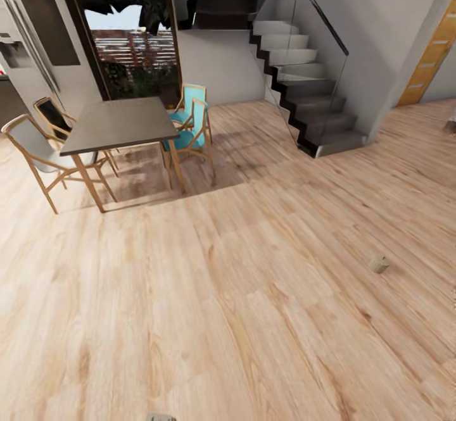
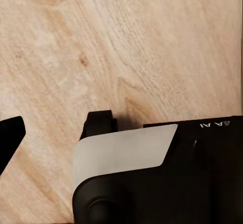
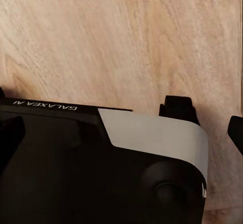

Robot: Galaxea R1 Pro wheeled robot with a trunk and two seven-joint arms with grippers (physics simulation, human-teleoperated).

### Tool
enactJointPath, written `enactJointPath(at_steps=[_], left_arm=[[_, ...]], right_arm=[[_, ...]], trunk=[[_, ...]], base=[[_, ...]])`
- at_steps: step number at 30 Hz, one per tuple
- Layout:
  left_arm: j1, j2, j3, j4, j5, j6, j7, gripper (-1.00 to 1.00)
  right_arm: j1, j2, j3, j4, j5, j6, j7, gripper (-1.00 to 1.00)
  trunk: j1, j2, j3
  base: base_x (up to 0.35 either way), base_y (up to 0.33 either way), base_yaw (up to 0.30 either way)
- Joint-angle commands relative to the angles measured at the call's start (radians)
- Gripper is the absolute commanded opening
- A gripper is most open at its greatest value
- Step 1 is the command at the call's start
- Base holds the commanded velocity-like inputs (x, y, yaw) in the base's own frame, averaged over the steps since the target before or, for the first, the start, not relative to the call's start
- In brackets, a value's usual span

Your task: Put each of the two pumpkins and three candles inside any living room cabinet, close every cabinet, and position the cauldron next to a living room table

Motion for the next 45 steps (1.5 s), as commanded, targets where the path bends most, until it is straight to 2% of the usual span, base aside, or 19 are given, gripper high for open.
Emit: enactJointPath(at_steps=[1, 45], left_arm=[[0.0, 0.0, 0.0, 0.0, 0.0, 0.0, 0.0, 1.0], [0.0, 0.0, 0.0, 0.0, 0.0, 0.002, 0.0, 1.0]], right_arm=[[0.0, 0.0, 0.0, 0.0, 0.0, 0.0, 0.0, 1.0], [0.0, 0.0, 0.0, 0.0, -0.002, -0.001, 0.0, 1.0]], trunk=[[0.0, 0.0, 0.0], [0.0, 0.0, 0.022]], base=[[0.328, 0.0, -0.28], [0.328, 0.0, -0.281]])
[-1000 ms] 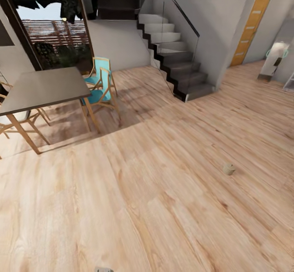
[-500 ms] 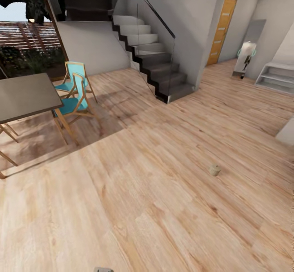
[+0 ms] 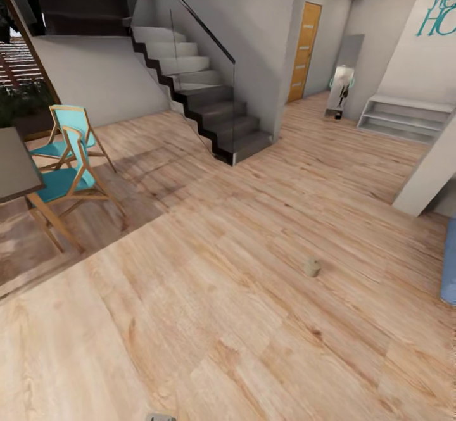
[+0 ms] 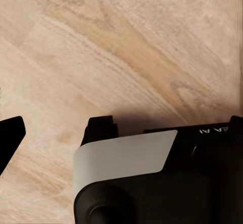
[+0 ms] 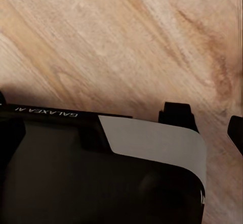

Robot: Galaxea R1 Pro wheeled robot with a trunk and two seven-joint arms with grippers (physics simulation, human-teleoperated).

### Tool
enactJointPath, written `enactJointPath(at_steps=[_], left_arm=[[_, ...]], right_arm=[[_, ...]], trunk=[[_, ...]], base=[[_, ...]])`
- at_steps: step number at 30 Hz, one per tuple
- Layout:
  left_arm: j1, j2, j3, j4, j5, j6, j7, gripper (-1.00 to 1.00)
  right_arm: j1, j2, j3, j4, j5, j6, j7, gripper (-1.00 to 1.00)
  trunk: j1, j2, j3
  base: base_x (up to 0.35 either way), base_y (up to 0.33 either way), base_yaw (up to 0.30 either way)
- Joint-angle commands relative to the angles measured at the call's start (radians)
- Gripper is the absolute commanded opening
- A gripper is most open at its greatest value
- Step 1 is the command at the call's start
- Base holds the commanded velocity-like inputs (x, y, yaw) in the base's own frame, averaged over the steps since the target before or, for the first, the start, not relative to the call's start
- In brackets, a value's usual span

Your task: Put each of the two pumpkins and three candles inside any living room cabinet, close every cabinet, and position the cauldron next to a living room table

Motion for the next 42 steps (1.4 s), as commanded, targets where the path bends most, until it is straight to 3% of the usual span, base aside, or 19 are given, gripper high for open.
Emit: enactJointPath(at_steps=[1, 42], left_arm=[[0.0, 0.0, 0.0, 0.0, 0.0, 0.0, 0.0, 1.0], [0.0, 0.0, 0.0, 0.0, 0.0, 0.0, 0.0, 1.0]], right_arm=[[0.0, 0.0, 0.0, 0.0, 0.0, 0.0, 0.0, 1.0], [0.0, 0.0, 0.0, 0.0, -0.003, 0.002, 0.0, 1.0]], trunk=[[0.0, 0.0, 0.001], [0.0, 0.0, 0.036]], base=[[0.328, 0.0, -0.274], [0.328, 0.0, -0.268]])
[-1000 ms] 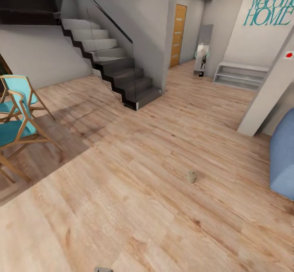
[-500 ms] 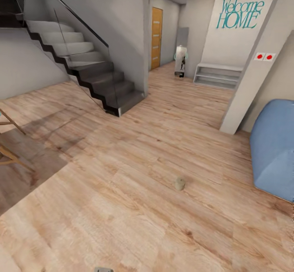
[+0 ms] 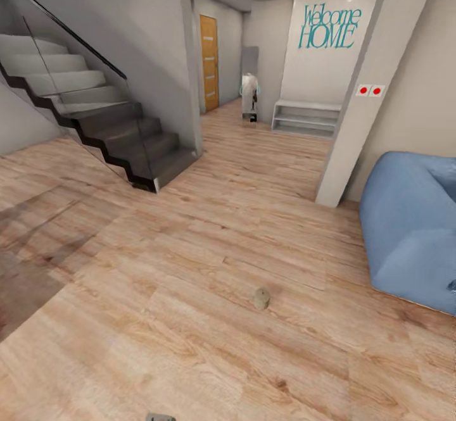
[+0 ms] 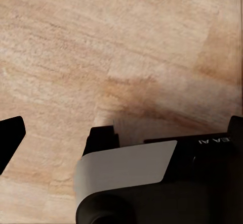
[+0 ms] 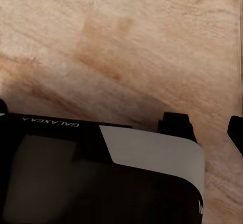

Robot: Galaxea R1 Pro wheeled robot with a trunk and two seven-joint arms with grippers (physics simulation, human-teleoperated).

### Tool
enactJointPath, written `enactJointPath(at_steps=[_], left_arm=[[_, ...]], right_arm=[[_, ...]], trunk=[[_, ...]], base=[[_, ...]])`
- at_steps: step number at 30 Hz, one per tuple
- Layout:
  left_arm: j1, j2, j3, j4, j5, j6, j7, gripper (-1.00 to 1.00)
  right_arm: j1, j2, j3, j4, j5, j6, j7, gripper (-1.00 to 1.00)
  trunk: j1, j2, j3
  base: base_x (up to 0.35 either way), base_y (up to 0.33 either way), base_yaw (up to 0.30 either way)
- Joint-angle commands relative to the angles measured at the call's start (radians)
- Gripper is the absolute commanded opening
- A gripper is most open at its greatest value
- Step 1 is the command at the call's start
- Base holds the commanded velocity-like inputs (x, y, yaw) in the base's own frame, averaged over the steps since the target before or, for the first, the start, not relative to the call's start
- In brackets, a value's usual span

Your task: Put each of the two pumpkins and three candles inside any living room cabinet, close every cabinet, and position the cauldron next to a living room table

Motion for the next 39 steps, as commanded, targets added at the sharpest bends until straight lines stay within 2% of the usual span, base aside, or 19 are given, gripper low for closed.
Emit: enactJointPath(at_steps=[1, 26, 36, 38, 39], left_arm=[[0.0, 0.0, 0.0, 0.0, 0.0, 0.0, 0.0, 1.0], [0.0, 0.0, 0.0, 0.0, 0.0, 0.0, 0.0, 1.0], [-0.001, 0.001, 0.001, 0.001, 0.002, -0.002, 0.0, 1.0], [-0.001, 0.002, 0.002, 0.001, 0.002, -0.002, 0.001, 1.0], [-0.002, 0.003, 0.005, 0.001, 0.002, -0.002, 0.002, 1.0]], right_arm=[[0.0, 0.0, 0.0, 0.0, 0.0, 0.0, 0.0, 1.0], [0.0, 0.006, 0.0, -0.003, -0.001, 0.008, 0.0, 1.0], [0.0, 0.005, 0.002, -0.01, 0.009, 0.016, -0.006, 1.0], [-0.002, 0.004, 0.003, -0.014, 0.01, 0.033, -0.029, 1.0], [-0.007, 0.005, 0.003, -0.017, 0.011, 0.056, -0.063, 1.0]], trunk=[[0.0, 0.0, 0.001], [0.0, 0.0, 0.001], [0.0, 0.0, 0.001], [0.0, 0.0, 0.001], [0.0, 0.0, 0.001]], base=[[0.328, 0.0, -0.185], [0.328, 0.0, -0.001], [0.05, 0.0, 0.0], [0.0, 0.0, 0.0], [0.0, 0.0, 0.0]])
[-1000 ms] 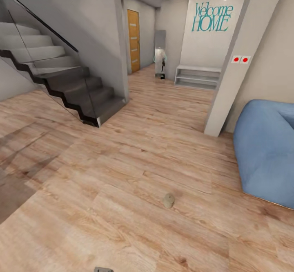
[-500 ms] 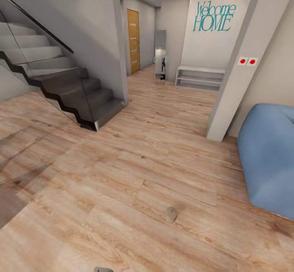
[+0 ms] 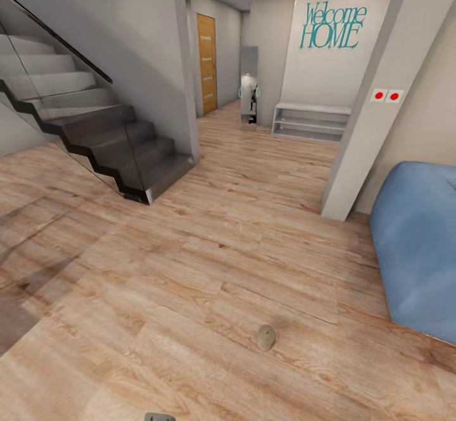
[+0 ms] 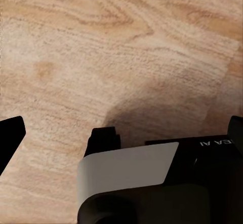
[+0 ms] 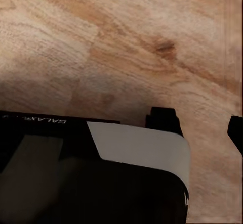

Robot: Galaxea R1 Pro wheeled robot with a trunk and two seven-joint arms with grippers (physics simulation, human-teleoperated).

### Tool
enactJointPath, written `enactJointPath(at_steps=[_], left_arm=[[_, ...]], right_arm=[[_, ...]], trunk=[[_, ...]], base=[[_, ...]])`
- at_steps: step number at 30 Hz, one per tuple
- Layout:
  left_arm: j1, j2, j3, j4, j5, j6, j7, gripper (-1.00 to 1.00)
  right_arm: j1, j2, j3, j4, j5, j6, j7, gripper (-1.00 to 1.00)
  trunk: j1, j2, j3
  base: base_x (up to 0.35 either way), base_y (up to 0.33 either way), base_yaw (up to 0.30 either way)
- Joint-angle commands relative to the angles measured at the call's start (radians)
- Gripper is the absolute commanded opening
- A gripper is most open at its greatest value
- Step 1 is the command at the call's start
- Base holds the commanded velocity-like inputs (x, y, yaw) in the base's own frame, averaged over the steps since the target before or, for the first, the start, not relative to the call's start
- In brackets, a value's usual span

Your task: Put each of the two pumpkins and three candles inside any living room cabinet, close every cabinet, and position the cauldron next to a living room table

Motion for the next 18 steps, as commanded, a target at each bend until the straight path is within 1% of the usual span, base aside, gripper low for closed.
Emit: enactJointPath(at_steps=[1, 3, 4, 5, 7, 8, 9, 11, 13, 14, 15, 16, 17, 18], left_arm=[[-0.001, 0.001, 0.005, -0.001, 0.001, 0.001, 0.002, 1.0], [-0.011, -0.001, 0.019, -0.006, 0.003, 0.008, 0.006, 1.0], [-0.015, -0.003, 0.022, -0.007, 0.003, 0.01, 0.007, 1.0], [-0.031, -0.008, 0.026, -0.009, 0.003, 0.015, 0.008, 1.0], [-0.102, -0.026, 0.032, -0.011, 0.005, 0.038, 0.01, 1.0], [-0.145, -0.036, 0.034, -0.011, 0.005, 0.07, 0.01, 1.0], [-0.168, -0.04, 0.034, -0.012, 0.005, 0.094, 0.009, 1.0], [-0.261, -0.05, 0.036, -0.017, 0.005, 0.216, 0.009, 1.0], [-0.36, -0.053, 0.037, -0.029, 0.005, 0.342, 0.008, 1.0], [-0.381, -0.054, 0.037, -0.031, 0.005, 0.367, 0.008, 1.0], [-0.419, -0.055, 0.039, -0.036, 0.005, 0.407, 0.007, 1.0], [-0.451, -0.055, 0.041, -0.041, 0.005, 0.432, 0.007, 1.0], [-0.467, -0.056, 0.042, -0.045, 0.005, 0.442, 0.007, 1.0], [-0.495, -0.056, 0.044, -0.06, 0.005, 0.457, 0.006, 1.0]], right_arm=[[-0.007, 0.002, 0.0, -0.006, 0.001, 0.031, -0.05, 1.0], [-0.043, 0.018, -0.001, -0.033, -0.001, 0.094, -0.173, 1.0], [-0.054, 0.023, -0.001, -0.043, -0.002, 0.107, -0.204, 1.0], [-0.076, 0.033, -0.001, -0.063, -0.004, 0.129, -0.257, 1.0], [-0.113, 0.05, -0.002, -0.093, -0.006, 0.16, -0.324, 1.0], [-0.136, 0.055, -0.002, -0.103, -0.007, 0.172, -0.343, 1.0], [-0.149, 0.057, -0.002, -0.107, -0.008, 0.179, -0.349, 1.0], [-0.205, 0.06, -0.004, -0.115, -0.013, 0.214, -0.366, 1.0], [-0.262, 0.059, -0.006, -0.119, -0.015, 0.272, -0.374, 1.0], [-0.276, 0.059, -0.007, -0.12, -0.015, 0.289, -0.375, 1.0], [-0.305, 0.06, -0.007, -0.121, -0.015, 0.322, -0.378, 1.0], [-0.333, 0.06, -0.008, -0.121, -0.015, 0.351, -0.38, 1.0], [-0.346, 0.06, -0.008, -0.122, -0.015, 0.362, -0.381, 1.0], [-0.369, 0.059, -0.008, -0.122, -0.015, 0.381, -0.382, 1.0]], trunk=[[0.0, 0.0, 0.0], [0.0, 0.0, 0.0], [0.0, 0.0, 0.0], [0.0, 0.0, 0.0], [0.0, 0.0, 0.0], [0.0, 0.0, 0.0], [0.0, 0.0, 0.0], [0.0, 0.0, 0.0], [0.0, 0.0, 0.0], [0.0, 0.0, 0.0], [0.0, 0.0, 0.0], [0.0, 0.0, 0.0], [0.0, 0.0, 0.0], [0.0, 0.0, 0.0]], base=[[0.0, 0.0, 0.0], [0.0, 0.0, 0.0], [0.0, 0.0, 0.0], [0.0, 0.0, 0.0], [0.0, 0.0, 0.0], [0.0, 0.0, 0.0], [0.0, 0.0, 0.0], [0.0, 0.0, 0.0], [0.0, 0.0, 0.0], [0.0, 0.0, 0.0], [0.0, 0.0, 0.0], [0.0, 0.0, 0.0], [0.0, 0.0, 0.0], [0.0, 0.0, 0.0]])
